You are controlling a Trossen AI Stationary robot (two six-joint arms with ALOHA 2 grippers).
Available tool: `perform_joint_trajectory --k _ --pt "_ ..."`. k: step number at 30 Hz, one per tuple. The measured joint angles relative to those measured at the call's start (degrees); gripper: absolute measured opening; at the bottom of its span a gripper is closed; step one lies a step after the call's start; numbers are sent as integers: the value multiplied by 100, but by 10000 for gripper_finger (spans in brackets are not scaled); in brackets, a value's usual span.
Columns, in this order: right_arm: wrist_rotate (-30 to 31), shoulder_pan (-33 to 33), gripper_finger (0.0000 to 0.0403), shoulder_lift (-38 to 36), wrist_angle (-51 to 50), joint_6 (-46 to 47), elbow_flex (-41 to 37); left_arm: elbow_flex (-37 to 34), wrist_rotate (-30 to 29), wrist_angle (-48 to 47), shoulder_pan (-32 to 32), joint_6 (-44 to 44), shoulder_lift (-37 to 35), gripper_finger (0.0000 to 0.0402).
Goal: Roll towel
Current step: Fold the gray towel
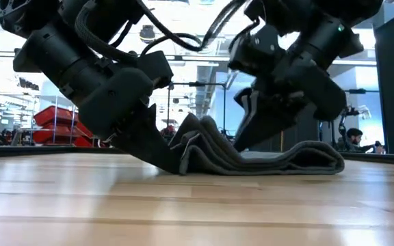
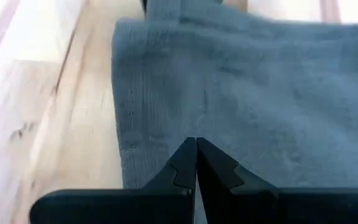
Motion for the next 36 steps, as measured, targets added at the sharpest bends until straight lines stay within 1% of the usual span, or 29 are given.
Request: perform_joint_trajectory --k 4,6,11,14,16,21,23,28,31,36 --pt "-12 -1 0 -1 476 -149 2 -3 137 -55 -81 -137 -95 111" --pt "-112 -18 0 86 724 -193 9 -11 221 -98 -148 -173 -206 111" --pt "-234 -22 0 219 945 -214 5 -48 619 -656 -384 -238 -721 111" --pt "-429 -22 0 303 1085 -217 3 -35 507 -831 -469 -185 -1034 111" --pt "-497 -22 0 453 1353 -214 16 -31 413 -848 -465 -102 -1084 111" --pt "-527 -26 0 655 1326 -213 26 -28 334 -656 -282 28 -820 108" --pt "-527 -26 0 706 1475 -211 33 -31 344 -560 -218 34 -602 102" --pt "-529 -22 0 729 1459 -171 37 -16 301 -105 -72 144 -233 84" --pt "-559 -22 0 729 1568 -173 35 -5 305 93 -31 193 -152 75" --pt "-619 -47 0 730 1669 -171 35 -11 298 120 -25 243 -149 66"
